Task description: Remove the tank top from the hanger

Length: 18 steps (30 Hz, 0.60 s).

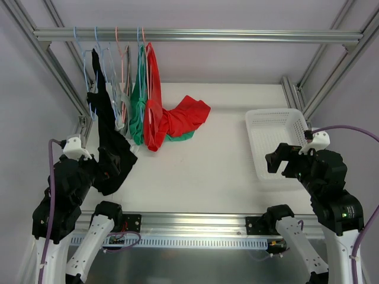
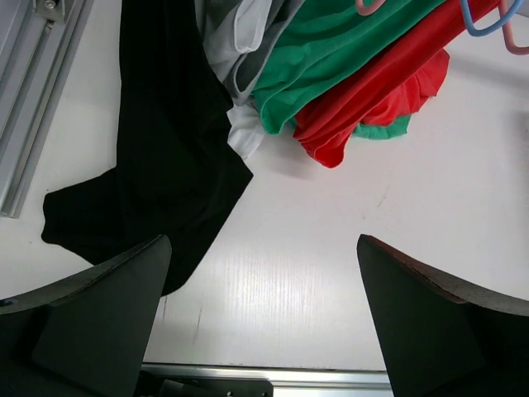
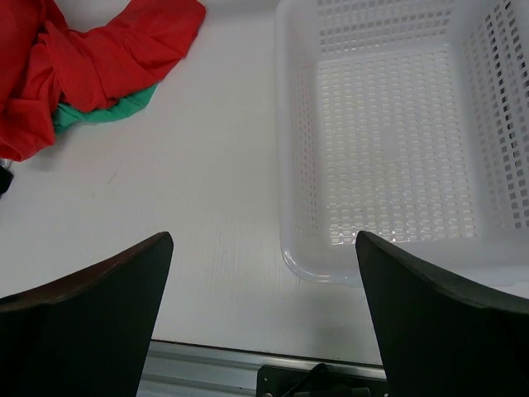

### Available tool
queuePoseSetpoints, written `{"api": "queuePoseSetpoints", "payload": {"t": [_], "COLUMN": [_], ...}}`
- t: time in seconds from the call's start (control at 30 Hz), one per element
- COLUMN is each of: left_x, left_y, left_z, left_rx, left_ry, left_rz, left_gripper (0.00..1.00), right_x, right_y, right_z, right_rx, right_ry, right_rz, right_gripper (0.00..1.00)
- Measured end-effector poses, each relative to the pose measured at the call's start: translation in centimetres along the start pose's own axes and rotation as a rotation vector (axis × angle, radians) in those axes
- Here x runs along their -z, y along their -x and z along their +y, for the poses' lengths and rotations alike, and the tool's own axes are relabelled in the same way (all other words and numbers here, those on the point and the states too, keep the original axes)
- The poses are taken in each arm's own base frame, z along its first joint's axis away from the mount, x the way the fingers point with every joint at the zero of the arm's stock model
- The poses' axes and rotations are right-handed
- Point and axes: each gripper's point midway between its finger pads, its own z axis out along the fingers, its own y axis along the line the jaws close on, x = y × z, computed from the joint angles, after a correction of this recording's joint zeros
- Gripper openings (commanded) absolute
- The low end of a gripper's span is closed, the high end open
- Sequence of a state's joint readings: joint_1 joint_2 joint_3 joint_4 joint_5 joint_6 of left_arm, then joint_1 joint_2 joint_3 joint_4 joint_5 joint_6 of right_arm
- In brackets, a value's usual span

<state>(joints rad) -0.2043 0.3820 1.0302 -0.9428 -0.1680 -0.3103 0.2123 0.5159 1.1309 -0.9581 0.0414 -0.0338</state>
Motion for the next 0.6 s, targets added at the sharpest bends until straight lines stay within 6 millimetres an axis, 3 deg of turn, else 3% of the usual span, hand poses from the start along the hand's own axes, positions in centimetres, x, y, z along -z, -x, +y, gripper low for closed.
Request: {"api": "queuePoseSetpoints", "payload": {"t": [0.17, 0.3, 0.5, 0.6], "left_x": [0.8, 2.4, 4.2, 3.5], "left_y": [1.1, 3.5, 9.6, 12.8], "left_z": [-0.5, -2.5, -9.1, -12.4], "left_rx": [0.001, 0.006, 0.016, 0.03], "left_ry": [-0.022, -0.107, -0.368, -0.478], "left_rz": [-0.021, -0.039, -0.023, -0.002], "left_gripper": [0.99, 0.99, 0.99, 0.99], "right_x": [-0.1, -0.6, -1.0, -1.0], "right_y": [0.0, -0.6, -1.0, -1.0], "right_z": [-0.1, 0.0, 0.9, 1.4], "right_rx": [-0.008, -0.015, -0.019, -0.032], "right_ry": [-0.008, -0.003, 0.048, 0.074], "right_rz": [0.0, 0.016, 0.03, 0.034], "right_gripper": [0.99, 1.0, 0.99, 1.0]}}
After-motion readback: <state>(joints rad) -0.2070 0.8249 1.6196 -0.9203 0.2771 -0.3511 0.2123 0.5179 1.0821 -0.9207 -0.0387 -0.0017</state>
